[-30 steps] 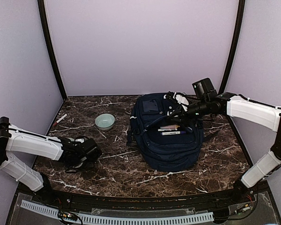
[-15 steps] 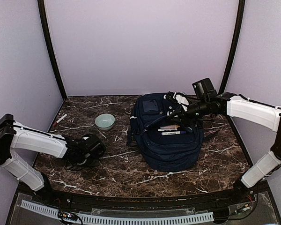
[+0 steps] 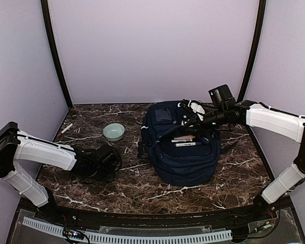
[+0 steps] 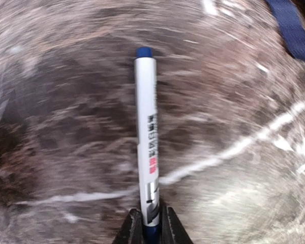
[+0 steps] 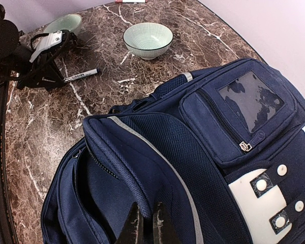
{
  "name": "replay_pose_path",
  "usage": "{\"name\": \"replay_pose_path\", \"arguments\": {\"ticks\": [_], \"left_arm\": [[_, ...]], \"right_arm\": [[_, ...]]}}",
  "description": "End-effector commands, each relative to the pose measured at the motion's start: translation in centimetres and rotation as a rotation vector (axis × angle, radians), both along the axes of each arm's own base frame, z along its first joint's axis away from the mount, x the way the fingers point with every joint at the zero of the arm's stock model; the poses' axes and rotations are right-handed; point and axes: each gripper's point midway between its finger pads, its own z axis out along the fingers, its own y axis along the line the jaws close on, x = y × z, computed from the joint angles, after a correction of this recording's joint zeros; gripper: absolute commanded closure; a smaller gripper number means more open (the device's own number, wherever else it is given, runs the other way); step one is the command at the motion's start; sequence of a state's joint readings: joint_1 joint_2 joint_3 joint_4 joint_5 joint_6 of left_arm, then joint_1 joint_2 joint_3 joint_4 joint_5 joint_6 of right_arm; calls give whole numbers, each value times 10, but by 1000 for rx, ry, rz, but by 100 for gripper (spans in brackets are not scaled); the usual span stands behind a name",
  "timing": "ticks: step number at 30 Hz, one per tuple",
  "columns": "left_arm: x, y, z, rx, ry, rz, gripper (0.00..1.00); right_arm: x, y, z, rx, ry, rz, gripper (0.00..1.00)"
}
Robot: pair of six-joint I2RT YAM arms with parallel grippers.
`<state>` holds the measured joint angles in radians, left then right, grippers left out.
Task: Pack the student bag
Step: Move the pen to the center of the board, then grab the pen at the center of the board.
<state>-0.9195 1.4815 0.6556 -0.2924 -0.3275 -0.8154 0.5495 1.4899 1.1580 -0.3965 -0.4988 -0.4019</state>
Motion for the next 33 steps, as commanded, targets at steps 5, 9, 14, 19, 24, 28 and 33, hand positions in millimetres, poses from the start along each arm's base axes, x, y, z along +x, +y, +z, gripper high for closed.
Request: {"name": "replay_pose_path", "arguments": {"ticks": [5, 9, 14, 19, 24, 28, 33], "left_arm": [[-56, -70, -9, 32, 168, -502, 87], [-90, -80, -11, 102, 277, -685, 87], [-124, -89, -11, 105, 409, -816, 83], [-104, -91, -3, 216, 366, -780, 66], [-86, -96, 0, 297, 330, -730, 65], [-77, -95, -2, 359, 317, -707, 66], [-69, -107, -5, 358, 295, -695, 70]], "right_arm": [[5, 7, 21, 63, -49, 13, 100], [5, 7, 20, 64, -45, 17, 100], [5, 9, 17, 63, -32, 23, 100], [5, 8, 18, 62, -36, 21, 100], [5, 8, 19, 61, -40, 19, 100], [5, 8, 18, 60, -39, 21, 100], [5, 8, 17, 59, -38, 24, 100]]}}
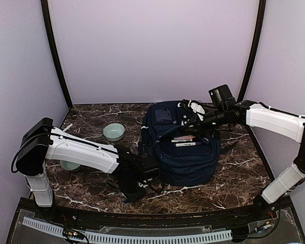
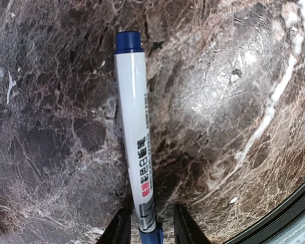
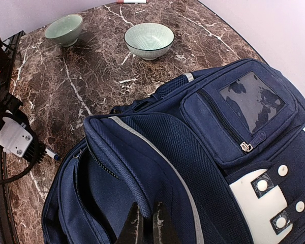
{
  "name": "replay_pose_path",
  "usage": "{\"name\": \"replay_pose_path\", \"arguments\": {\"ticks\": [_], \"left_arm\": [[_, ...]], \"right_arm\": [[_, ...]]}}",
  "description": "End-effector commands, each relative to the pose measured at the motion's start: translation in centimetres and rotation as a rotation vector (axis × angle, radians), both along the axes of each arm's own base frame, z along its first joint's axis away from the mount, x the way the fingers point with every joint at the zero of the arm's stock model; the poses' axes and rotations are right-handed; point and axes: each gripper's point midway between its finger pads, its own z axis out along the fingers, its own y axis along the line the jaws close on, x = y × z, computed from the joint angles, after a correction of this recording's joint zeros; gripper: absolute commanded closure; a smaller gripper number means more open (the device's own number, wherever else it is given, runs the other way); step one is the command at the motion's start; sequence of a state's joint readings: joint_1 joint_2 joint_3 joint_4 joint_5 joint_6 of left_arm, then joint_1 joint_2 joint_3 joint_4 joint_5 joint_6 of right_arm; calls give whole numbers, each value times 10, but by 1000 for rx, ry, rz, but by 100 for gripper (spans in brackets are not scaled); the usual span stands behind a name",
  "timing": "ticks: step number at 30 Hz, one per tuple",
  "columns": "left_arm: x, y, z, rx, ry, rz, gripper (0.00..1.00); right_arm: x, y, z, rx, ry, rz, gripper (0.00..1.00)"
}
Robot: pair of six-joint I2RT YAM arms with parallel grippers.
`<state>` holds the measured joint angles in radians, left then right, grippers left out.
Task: Pack the student bag
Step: Grab the pen at the center of the board.
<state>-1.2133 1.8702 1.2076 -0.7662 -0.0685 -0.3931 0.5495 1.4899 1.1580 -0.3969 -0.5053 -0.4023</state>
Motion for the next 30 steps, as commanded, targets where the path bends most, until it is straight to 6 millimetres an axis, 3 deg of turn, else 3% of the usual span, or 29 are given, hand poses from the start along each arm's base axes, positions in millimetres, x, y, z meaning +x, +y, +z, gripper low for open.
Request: {"name": "replay_pose_path", "arguments": {"ticks": [1, 9, 16, 22, 30], "left_arm": [[21, 7, -7, 77, -86, 29, 70], [29, -11, 0, 28, -108, 24, 72], [34, -14, 9, -7, -141, 39, 64], [30, -13, 4, -21, -127, 36, 77], [26, -10, -4, -13, -104, 36, 83]], "right_arm": [[6, 8, 17, 55, -41, 20, 100], [5, 7, 16, 54, -40, 20, 100], [5, 7, 17, 55, -42, 21, 100], [5, 8, 15, 55, -33, 26, 100], [5, 8, 14, 53, -30, 26, 100]]}}
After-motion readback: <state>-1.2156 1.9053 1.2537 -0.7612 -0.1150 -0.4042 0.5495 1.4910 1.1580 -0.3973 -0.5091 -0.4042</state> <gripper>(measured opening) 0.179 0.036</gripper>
